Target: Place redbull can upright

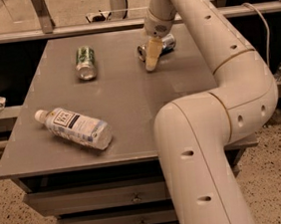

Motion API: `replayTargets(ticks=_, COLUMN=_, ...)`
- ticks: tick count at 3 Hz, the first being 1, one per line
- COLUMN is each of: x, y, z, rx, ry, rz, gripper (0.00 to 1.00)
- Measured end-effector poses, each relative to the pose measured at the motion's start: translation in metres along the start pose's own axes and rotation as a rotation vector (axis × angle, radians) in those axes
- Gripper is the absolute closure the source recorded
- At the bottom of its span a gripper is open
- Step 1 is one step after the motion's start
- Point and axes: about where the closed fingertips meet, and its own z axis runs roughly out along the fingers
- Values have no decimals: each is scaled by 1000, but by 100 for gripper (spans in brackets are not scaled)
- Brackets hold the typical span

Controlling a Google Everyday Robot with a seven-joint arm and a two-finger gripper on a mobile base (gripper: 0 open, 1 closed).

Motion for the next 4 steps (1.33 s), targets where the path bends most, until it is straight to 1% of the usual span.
replayTargets(ticks=1, x=2, y=1, z=4, rx=-9, ry=2, rz=3, gripper=42)
replayTargets(ticks=2, x=5, y=0, z=0, rx=-4, ry=-5, rz=13, gripper=73)
replayTargets(ticks=3, x=6, y=0, z=-3, rx=2, ry=-13, rz=19, gripper=96)
replayTargets(ticks=4, x=-12, y=-5, z=-31, rx=49, ry=-88, rz=3, gripper=100)
